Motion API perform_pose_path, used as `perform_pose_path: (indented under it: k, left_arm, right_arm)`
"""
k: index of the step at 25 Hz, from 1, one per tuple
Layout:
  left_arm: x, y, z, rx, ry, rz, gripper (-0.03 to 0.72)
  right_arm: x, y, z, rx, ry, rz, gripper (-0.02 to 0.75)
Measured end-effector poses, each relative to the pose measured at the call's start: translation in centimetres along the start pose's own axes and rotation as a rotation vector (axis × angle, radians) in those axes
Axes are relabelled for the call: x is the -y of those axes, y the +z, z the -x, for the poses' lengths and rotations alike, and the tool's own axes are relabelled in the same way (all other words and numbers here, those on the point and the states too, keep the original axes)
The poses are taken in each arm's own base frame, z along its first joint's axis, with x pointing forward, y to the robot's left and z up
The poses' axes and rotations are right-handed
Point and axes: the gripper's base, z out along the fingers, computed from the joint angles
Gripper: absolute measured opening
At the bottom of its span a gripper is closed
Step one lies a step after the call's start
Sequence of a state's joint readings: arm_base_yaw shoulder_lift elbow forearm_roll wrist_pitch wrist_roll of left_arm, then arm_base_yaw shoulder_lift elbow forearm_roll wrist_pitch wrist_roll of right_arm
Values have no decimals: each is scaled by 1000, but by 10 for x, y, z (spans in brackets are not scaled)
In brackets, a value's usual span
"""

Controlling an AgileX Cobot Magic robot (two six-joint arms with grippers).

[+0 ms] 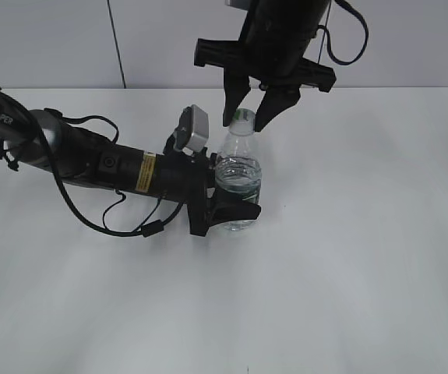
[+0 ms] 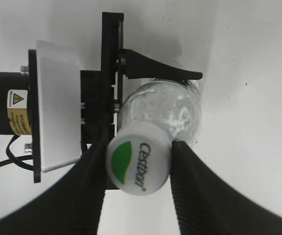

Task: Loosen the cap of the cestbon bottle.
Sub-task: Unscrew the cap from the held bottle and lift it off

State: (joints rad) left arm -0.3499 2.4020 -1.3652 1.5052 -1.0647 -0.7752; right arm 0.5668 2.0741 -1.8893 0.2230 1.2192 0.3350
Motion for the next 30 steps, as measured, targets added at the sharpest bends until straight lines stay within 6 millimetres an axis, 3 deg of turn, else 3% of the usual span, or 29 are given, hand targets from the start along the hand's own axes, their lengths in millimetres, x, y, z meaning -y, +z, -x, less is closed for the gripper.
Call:
perform_pose_path:
  k: [30]
  left_arm:
    - [0,0,0,-5,18,0,416]
  right_arm:
    - [-1,0,0,9,-660,11,300]
